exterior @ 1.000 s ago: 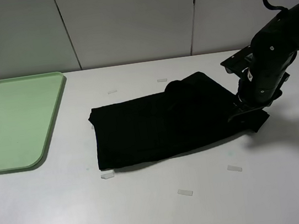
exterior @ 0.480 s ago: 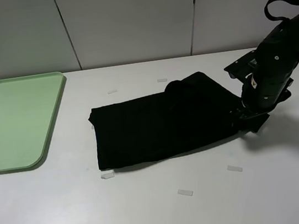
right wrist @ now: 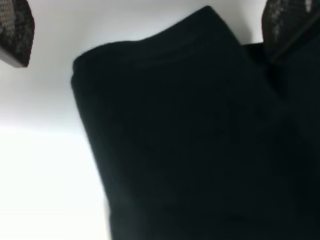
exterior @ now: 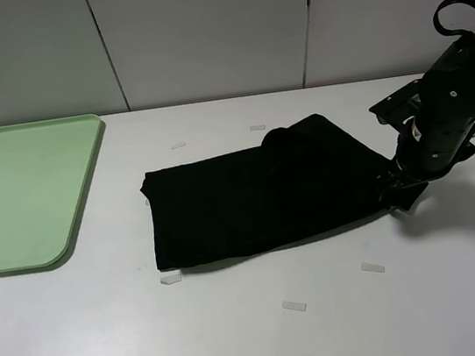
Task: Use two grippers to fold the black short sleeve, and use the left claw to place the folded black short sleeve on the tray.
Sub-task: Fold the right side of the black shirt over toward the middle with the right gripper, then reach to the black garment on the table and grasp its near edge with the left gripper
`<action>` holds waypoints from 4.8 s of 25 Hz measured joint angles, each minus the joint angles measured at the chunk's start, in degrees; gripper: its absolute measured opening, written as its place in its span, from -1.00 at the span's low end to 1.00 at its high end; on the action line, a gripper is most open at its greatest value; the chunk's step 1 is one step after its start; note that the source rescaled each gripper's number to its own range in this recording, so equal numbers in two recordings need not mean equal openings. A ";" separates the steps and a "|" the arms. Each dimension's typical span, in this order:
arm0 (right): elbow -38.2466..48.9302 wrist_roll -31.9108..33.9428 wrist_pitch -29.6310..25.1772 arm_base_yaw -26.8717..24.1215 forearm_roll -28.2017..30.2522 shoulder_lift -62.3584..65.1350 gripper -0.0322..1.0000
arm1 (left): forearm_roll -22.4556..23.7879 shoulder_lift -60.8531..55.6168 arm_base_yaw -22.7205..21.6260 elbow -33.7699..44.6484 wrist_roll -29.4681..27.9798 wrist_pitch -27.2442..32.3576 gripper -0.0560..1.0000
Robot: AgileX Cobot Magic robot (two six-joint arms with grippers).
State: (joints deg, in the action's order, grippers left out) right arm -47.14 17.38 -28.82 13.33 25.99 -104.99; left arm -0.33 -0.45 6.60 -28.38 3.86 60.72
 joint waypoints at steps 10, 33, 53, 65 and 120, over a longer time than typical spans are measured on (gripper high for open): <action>0.06 1.72 0.38 -0.47 3.74 -2.19 0.62 | 0.00 0.00 0.00 0.00 0.00 0.00 1.00; -8.47 2.93 -11.81 -0.47 -6.01 3.71 -0.90 | 0.00 0.00 0.00 0.00 0.00 -0.05 1.00; -12.57 -8.47 -16.47 5.37 -41.38 4.44 -0.90 | 0.00 0.00 0.00 0.00 0.00 -0.05 1.00; -12.57 -9.47 -11.83 6.83 -52.82 3.15 -0.90 | 0.00 0.00 0.00 0.00 0.00 -0.05 1.00; -12.61 1.94 3.80 2.28 -21.07 -0.37 1.00 | 0.00 0.00 0.00 0.00 0.00 -0.05 1.00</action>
State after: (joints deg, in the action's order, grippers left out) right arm -59.75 19.32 -25.02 15.61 4.92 -105.36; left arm -0.33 -0.45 6.60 -28.38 3.86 60.66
